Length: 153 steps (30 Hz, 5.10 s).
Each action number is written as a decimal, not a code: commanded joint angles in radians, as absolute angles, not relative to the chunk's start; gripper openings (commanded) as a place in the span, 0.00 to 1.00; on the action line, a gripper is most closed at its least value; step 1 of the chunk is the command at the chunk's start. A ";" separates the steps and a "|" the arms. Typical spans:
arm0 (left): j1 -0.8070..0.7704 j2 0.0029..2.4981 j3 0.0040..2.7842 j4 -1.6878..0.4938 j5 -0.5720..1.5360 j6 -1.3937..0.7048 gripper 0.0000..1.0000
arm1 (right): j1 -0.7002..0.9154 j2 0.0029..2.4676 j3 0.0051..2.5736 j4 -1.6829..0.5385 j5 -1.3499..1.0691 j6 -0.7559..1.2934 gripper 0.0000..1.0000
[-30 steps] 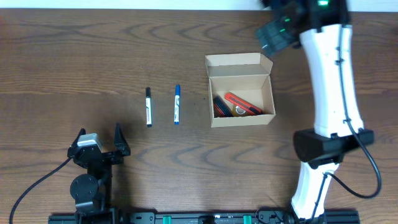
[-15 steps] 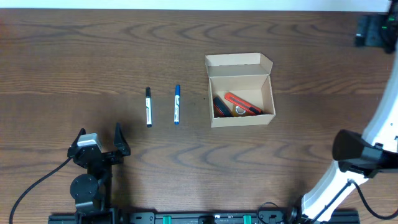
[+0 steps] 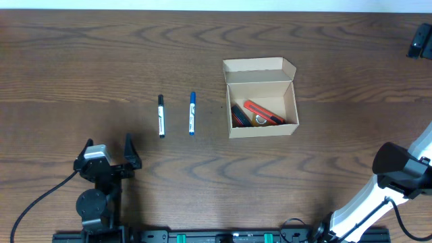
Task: Pack container
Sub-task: 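Raise the right gripper out of the box and retract right, then move the left gripper over the white TOYO marker, then lower the left gripper and close it on the white marker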
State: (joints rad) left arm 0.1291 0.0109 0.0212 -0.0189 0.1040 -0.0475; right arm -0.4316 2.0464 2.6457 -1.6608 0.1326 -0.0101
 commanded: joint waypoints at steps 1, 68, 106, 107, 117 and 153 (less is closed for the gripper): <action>0.131 0.004 0.018 -0.027 0.279 -0.030 0.95 | -0.435 2.031 2.661 -1.665 0.115 0.007 0.99; -0.101 1.542 1.189 -0.650 0.165 -0.045 0.95 | -0.435 2.031 2.661 -1.665 0.115 0.007 0.99; -0.178 1.844 1.188 -0.657 0.024 -0.095 0.95 | -0.435 2.031 2.661 -1.665 0.115 0.007 0.99; -0.178 1.844 1.188 -0.656 0.024 -0.095 0.95 | -0.435 2.031 2.661 -1.665 0.115 0.007 0.99; -0.178 1.844 1.186 -0.635 0.019 -0.095 0.95 | -0.435 2.031 2.661 -1.665 0.115 0.007 0.99; -0.178 1.844 1.093 -0.577 0.028 -0.121 0.95 | -0.435 2.031 2.661 -1.665 0.115 0.007 0.99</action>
State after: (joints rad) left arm -0.1741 1.8351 1.1271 -0.5808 0.0410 -0.1047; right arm -0.4316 2.0464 2.6472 -1.6634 0.1192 -0.0074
